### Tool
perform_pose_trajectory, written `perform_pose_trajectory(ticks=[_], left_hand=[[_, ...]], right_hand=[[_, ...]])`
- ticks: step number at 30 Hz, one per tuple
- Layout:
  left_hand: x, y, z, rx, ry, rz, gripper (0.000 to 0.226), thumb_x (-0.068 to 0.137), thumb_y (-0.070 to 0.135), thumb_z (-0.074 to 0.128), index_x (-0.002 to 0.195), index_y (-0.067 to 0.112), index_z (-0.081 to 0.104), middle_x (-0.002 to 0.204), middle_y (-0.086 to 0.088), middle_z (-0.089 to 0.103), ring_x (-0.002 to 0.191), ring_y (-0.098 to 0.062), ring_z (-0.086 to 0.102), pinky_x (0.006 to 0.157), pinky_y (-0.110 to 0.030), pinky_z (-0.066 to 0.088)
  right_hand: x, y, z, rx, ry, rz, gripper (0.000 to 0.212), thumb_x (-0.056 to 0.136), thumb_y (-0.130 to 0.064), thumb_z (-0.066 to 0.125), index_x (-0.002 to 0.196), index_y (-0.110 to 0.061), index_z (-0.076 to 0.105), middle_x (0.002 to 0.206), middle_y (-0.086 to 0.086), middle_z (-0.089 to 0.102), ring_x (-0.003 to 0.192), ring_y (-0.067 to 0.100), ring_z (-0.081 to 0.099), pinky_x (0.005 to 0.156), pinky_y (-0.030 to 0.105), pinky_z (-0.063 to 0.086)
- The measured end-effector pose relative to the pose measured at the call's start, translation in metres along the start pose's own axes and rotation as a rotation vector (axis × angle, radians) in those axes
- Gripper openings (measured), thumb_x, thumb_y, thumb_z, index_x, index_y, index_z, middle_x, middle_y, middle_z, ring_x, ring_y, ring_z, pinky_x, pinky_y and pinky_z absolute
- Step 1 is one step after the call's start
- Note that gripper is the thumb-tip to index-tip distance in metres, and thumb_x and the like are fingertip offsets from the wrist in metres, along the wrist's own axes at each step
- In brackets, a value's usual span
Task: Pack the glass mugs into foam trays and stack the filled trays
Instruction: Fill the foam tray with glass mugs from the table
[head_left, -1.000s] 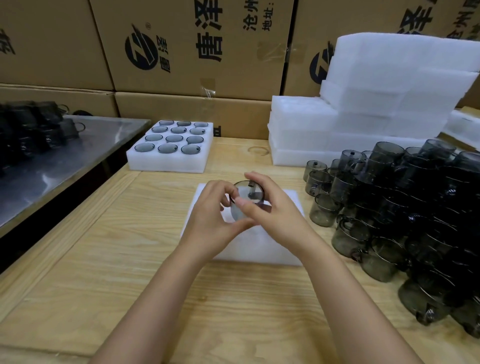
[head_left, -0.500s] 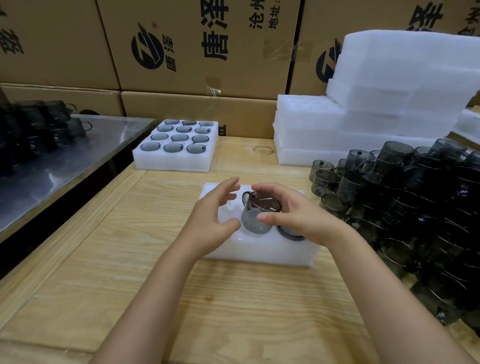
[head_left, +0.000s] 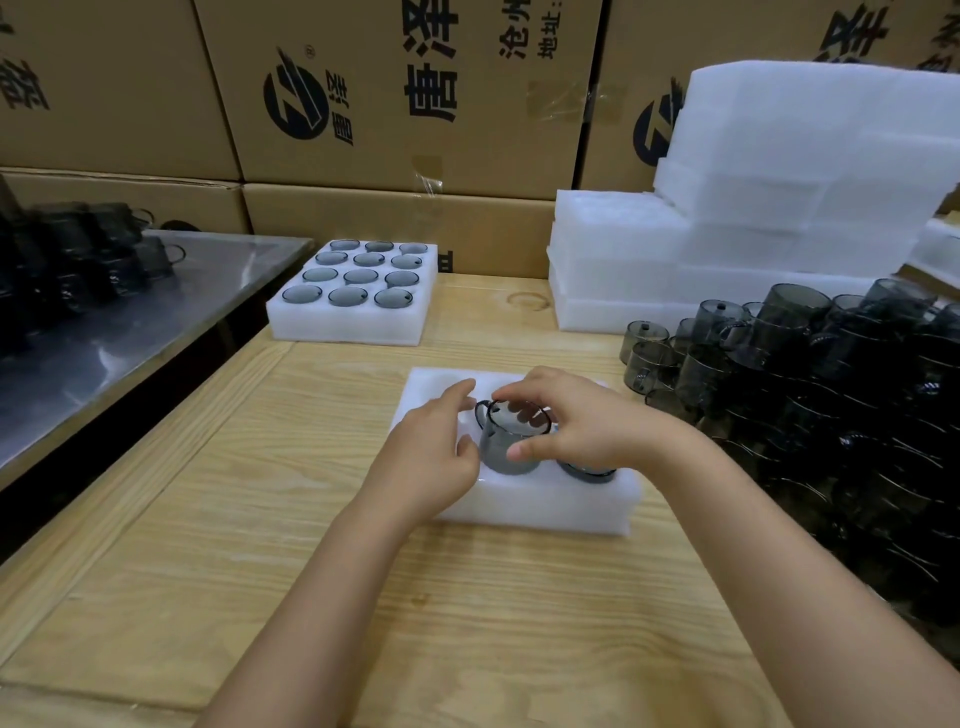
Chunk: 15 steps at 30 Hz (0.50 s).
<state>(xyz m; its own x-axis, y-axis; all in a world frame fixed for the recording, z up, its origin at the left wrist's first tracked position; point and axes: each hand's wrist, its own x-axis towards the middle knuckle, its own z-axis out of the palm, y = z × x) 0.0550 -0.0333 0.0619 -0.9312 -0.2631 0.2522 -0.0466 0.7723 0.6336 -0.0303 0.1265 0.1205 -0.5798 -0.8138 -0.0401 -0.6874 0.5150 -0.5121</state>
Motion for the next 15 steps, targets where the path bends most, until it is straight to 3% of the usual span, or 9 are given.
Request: perform_pose_trajectory(ticks=[4, 7, 9, 12, 15], left_hand=[[-0.001, -0.001, 0.000, 0.029, 0.008, 0.006, 0.054, 0.087, 0.011, 0.049, 0.139, 0.022, 0.045, 0.137, 0.006, 0.053, 0.117, -0.014, 0.053, 0.092, -0.024, 0.039], [-0.001, 0.000, -0.001, 0.025, 0.010, 0.011, 0.050, 0.087, 0.010, 0.049, 0.135, 0.022, 0.049, 0.134, 0.006, 0.056, 0.118, -0.013, 0.052, 0.093, -0.024, 0.040], [-0.002, 0.001, -0.001, 0.017, 0.010, 0.014, 0.048, 0.088, 0.010, 0.048, 0.134, 0.023, 0.051, 0.133, 0.005, 0.056, 0.117, -0.013, 0.052, 0.092, -0.024, 0.040], [-0.003, 0.004, -0.001, -0.018, 0.011, 0.043, 0.038, 0.093, 0.013, 0.044, 0.128, 0.022, 0.057, 0.124, 0.006, 0.059, 0.113, -0.010, 0.050, 0.092, -0.024, 0.037], [-0.006, 0.007, -0.001, 0.018, 0.016, 0.148, 0.029, 0.100, 0.021, 0.038, 0.114, 0.019, 0.064, 0.102, 0.008, 0.064, 0.095, -0.006, 0.049, 0.095, -0.026, 0.034]], right_hand=[[0.004, -0.016, 0.012, -0.182, -0.001, 0.042, 0.037, 0.080, -0.035, 0.067, 0.115, -0.024, 0.058, 0.104, -0.003, 0.039, 0.089, 0.015, 0.050, 0.079, 0.033, 0.047], [0.009, -0.019, 0.020, -0.297, 0.011, 0.048, 0.030, 0.082, -0.035, 0.066, 0.107, -0.018, 0.060, 0.099, -0.001, 0.037, 0.079, 0.012, 0.043, 0.068, 0.030, 0.041], [0.007, -0.015, 0.020, -0.249, 0.017, 0.037, 0.034, 0.082, -0.038, 0.066, 0.111, -0.022, 0.061, 0.102, 0.000, 0.041, 0.088, 0.014, 0.045, 0.076, 0.031, 0.043], [0.001, -0.002, 0.018, -0.217, -0.011, 0.014, 0.053, 0.084, -0.046, 0.063, 0.133, -0.027, 0.051, 0.117, -0.002, 0.045, 0.109, 0.016, 0.040, 0.092, 0.028, 0.037], [-0.002, 0.003, 0.024, -0.004, 0.060, 0.032, 0.043, 0.095, -0.049, 0.043, 0.134, -0.032, 0.050, 0.137, -0.006, 0.038, 0.131, 0.014, 0.028, 0.102, 0.022, 0.022]])
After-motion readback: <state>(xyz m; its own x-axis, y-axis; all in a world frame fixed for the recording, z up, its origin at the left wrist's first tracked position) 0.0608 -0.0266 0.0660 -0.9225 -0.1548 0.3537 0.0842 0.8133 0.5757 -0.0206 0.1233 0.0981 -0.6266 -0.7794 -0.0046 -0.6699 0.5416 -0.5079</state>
